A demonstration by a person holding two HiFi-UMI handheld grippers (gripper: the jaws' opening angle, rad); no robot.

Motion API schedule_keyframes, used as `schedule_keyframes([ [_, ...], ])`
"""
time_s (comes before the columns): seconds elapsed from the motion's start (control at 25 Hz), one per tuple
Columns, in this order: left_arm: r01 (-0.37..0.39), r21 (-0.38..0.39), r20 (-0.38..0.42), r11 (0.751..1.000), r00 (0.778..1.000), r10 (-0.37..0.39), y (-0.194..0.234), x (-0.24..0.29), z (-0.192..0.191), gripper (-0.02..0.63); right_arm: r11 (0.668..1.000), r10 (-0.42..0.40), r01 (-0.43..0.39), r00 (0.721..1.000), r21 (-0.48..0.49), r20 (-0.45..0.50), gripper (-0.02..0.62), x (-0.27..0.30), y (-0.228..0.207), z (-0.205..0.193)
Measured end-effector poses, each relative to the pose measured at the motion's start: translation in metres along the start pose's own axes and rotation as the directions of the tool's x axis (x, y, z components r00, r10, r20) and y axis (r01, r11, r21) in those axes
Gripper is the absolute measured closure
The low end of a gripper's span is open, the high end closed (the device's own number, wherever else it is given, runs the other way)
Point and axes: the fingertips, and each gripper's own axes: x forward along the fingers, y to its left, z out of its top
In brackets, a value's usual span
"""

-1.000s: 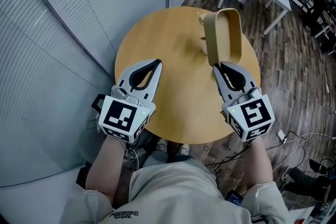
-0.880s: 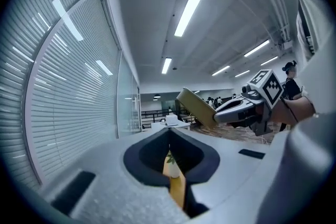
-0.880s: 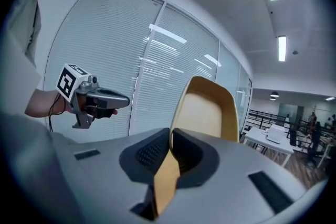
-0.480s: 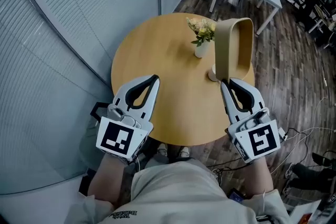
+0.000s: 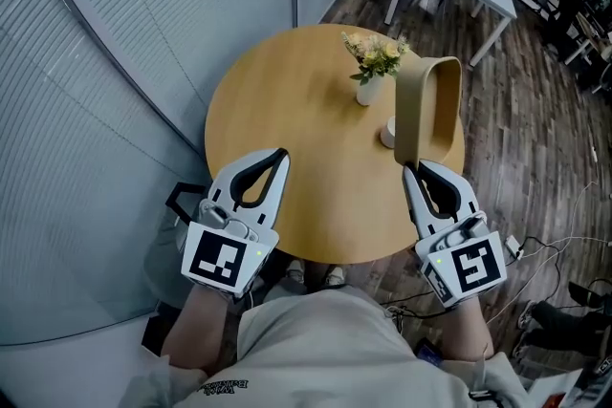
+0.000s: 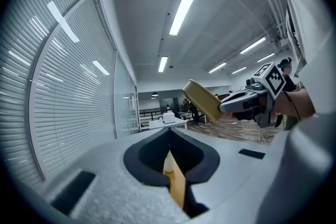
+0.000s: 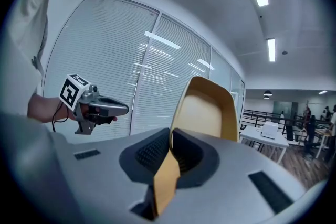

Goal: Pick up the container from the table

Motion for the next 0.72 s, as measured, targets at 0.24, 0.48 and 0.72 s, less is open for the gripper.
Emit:
schedule_keyframes([
  [0.24, 0.016, -0.006, -0.009, 1.000, 1.000, -0.016, -0.008, 0.000, -0.004, 0.586, 1.000, 0.017, -0.017, 1.000, -0.007, -0.009, 0.555, 0.002, 0.004, -0.003],
  [0.48, 0.008, -0.005, -0.011, 1.000, 1.000, -0.008, -0.009, -0.001, -0.003, 0.586, 1.000, 0.007, -0.007, 1.000, -0.016, -0.014, 0.555, 0.001, 0.003, -0.005],
  [0.72, 0.012, 0.002, -0.019, 1.000, 1.000, -0.012, -0.012, -0.003, -0.001, 0.586, 1.000, 0.000, 0.000, 1.000, -0.026, -0.018, 0.555, -0.003, 0.003, -0.005],
])
